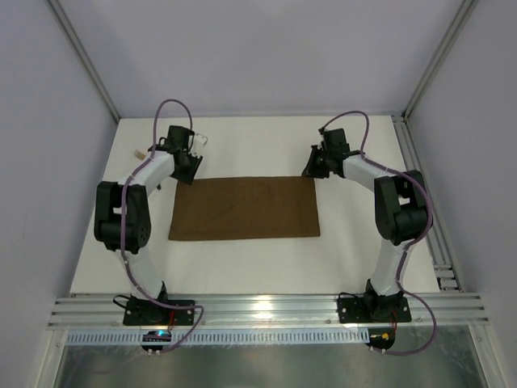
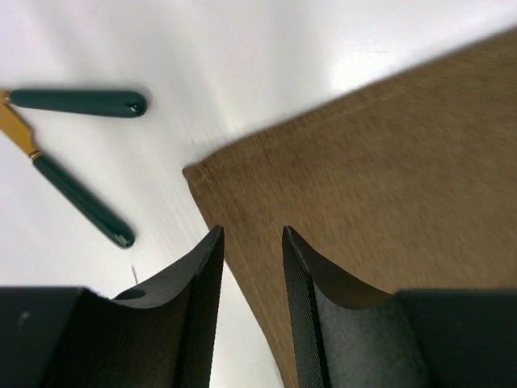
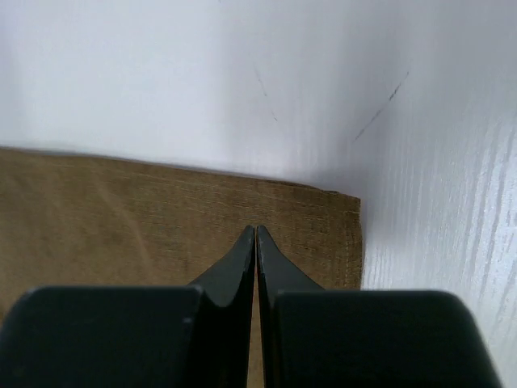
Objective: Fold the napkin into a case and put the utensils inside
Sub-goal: Smooth out the rectangle-folded napkin at the center of the board.
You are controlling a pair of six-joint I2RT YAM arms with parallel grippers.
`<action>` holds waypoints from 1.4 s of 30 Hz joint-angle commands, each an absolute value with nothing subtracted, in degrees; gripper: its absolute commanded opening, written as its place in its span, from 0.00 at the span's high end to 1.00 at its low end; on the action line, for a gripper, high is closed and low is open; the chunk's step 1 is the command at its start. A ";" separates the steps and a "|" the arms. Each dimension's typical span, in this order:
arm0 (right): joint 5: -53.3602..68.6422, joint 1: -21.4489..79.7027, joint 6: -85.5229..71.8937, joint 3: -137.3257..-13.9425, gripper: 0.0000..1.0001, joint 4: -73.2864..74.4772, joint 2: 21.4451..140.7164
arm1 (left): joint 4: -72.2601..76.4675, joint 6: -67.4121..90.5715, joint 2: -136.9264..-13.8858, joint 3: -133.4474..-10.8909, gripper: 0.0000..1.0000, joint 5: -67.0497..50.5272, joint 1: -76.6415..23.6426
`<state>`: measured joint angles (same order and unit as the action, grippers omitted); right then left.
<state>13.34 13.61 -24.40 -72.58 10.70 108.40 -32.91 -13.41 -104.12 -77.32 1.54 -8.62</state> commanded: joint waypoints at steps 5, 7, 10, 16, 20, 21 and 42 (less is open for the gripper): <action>13.01 11.87 -23.91 -73.74 0.95 13.01 114.17 | -25.76 -12.74 -113.11 -79.45 0.65 13.09 -8.09; 12.57 11.17 -23.82 -73.65 0.95 13.18 114.69 | -25.23 -12.48 -114.26 -79.19 0.66 13.27 -7.47; 12.66 10.64 -23.47 -73.91 0.95 13.36 115.05 | -24.35 -12.13 -114.79 -78.23 0.66 13.18 -6.86; 10.99 10.55 -20.31 -75.94 0.94 16.52 111.81 | -24.17 -10.81 -112.25 -77.78 0.64 10.46 -6.50; 4.33 11.86 -16.71 -75.41 0.90 21.43 103.55 | -26.18 -10.28 -105.57 -77.70 0.63 6.34 -6.50; 2.91 12.91 -15.48 -73.84 0.90 22.40 99.10 | -27.58 -10.28 -103.90 -77.70 0.63 3.72 -6.50; 12.74 51.76 -33.48 -65.11 0.97 -2.54 100.97 | -37.36 -16.00 -85.25 -47.90 0.69 1.21 -7.65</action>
